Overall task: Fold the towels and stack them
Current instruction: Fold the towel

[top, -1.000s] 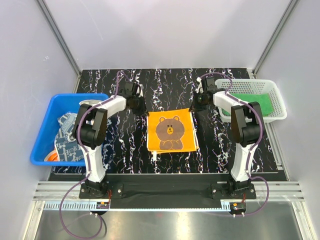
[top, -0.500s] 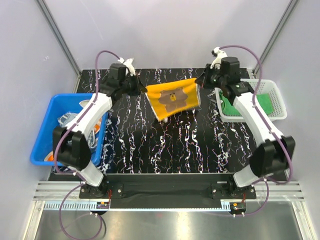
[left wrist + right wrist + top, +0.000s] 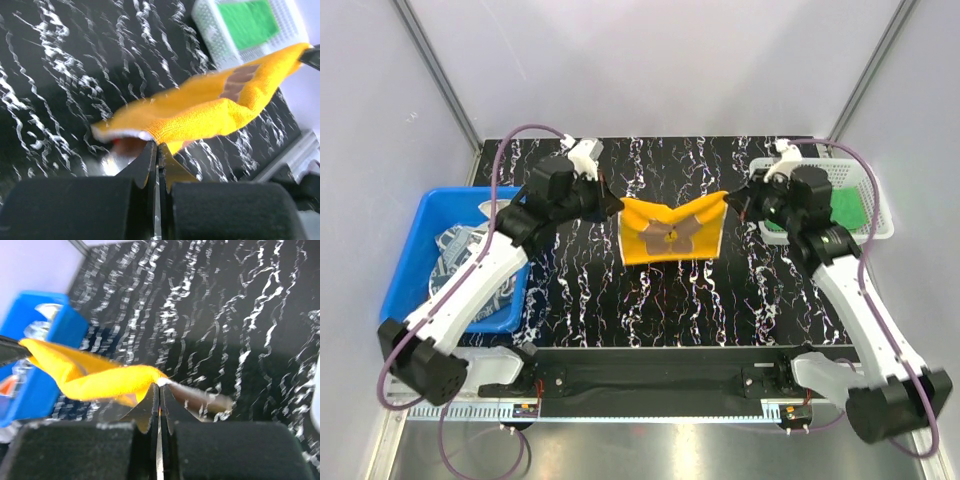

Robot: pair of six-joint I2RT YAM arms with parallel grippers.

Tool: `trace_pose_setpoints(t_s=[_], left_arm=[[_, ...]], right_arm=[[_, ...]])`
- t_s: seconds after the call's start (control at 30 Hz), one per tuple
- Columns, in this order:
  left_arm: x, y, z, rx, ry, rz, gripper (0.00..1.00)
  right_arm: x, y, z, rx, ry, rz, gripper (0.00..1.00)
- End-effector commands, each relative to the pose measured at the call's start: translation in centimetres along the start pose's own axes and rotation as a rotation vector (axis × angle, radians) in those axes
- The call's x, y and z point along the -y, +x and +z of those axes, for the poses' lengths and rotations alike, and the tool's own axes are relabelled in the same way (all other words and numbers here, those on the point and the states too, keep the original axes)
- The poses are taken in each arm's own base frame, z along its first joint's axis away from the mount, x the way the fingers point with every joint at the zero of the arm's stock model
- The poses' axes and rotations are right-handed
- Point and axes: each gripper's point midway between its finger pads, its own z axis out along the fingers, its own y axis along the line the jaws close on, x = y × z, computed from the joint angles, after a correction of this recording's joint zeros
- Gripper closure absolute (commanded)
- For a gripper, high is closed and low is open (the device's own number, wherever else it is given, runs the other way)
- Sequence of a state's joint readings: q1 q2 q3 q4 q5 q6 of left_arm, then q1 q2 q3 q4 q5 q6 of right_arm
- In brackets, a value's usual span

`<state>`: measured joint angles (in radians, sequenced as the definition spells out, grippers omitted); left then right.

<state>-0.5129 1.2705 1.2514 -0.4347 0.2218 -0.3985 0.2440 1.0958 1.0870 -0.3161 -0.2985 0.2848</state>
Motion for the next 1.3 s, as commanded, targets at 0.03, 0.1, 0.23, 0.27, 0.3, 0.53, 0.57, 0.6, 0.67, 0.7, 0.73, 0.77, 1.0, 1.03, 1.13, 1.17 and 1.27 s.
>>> trace_pose_setpoints(t_s=[0.03,0.1,0.23,0.27,0.3,0.53,0.57,0.6,0.67,0.7,0.73,0.77,1.0,1.03,1.13,1.17,1.27], left_arm=[[0.4,0.9,-3.5,0.012,-0.072,-0.056,1.0],[-1.1,2.6,-2.9,-0.031,-0.134,-0.081,1.0],[-4.3,5.8,-0.1,-0.099,-0.23,-0.11,1.0],[-4.7,6.4,0.6,-0.118,-0.238,-0.114,1.0],[-5.7,7.7,1.9,-0.161,-0.263,-0.117,1.0],[-13.9,10.9,9.4,-0.278,-0.346,-0.204,1.0],[-14.0,9.9,10.4,-0.277,-0.313,-0.213,1.0],[-14.5,9.5,11.3,-0.284,-0.303,-0.21,1.0],[-15.9,8.8,13.4,-0.296,-0.297,-0.218,1.0],[-16.3,8.5,14.0,-0.298,-0.292,-0.216,1.0],[-16.7,8.2,14.5,-0.299,-0.286,-0.224,1.0],[-16.7,8.5,15.4,-0.317,-0.261,-0.233,0.99],[-18.2,4.8,16.0,-0.303,-0.322,-0.171,0.56],[-18.5,4.5,15.4,-0.298,-0.353,-0.161,0.54],[-19.2,5.3,12.6,-0.298,-0.464,-0.174,0.48],[-19.4,5.5,11.7,-0.286,-0.495,-0.182,0.48],[-18.0,8.2,9.4,-0.293,-0.5,-0.217,0.48]], right_arm=[[-2.3,-0.5,-3.9,0.084,-0.036,0.125,1.0],[-2.1,0.8,-3.3,0.069,-0.054,0.155,1.0],[0.2,4.4,0.0,0.003,-0.018,0.199,1.0],[1.2,6.0,1.7,-0.029,-0.006,0.206,1.0],[1.8,6.7,2.6,-0.042,0.002,0.209,1.0],[6.0,10.5,11.5,-0.159,0.041,0.184,1.0],[6.6,10.5,13.4,-0.169,0.048,0.183,1.0],[6.9,10.4,14.2,-0.174,0.046,0.171,1.0],[7.8,10.0,16.7,-0.184,0.061,0.172,1.0],[7.9,10.0,17.4,-0.194,0.058,0.168,0.99],[8.0,10.0,18.1,-0.202,0.059,0.168,0.97],[8.6,9.8,19.3,-0.207,0.073,0.168,0.96],[10.8,10.4,21.0,-0.263,0.184,0.179,0.52],[11.0,10.8,20.4,-0.288,0.207,0.183,0.48],[11.6,11.7,18.1,-0.348,0.286,0.185,0.46],[11.6,11.8,17.2,-0.366,0.305,0.189,0.46],[11.6,14.3,14.4,-0.456,0.341,0.204,0.48]])
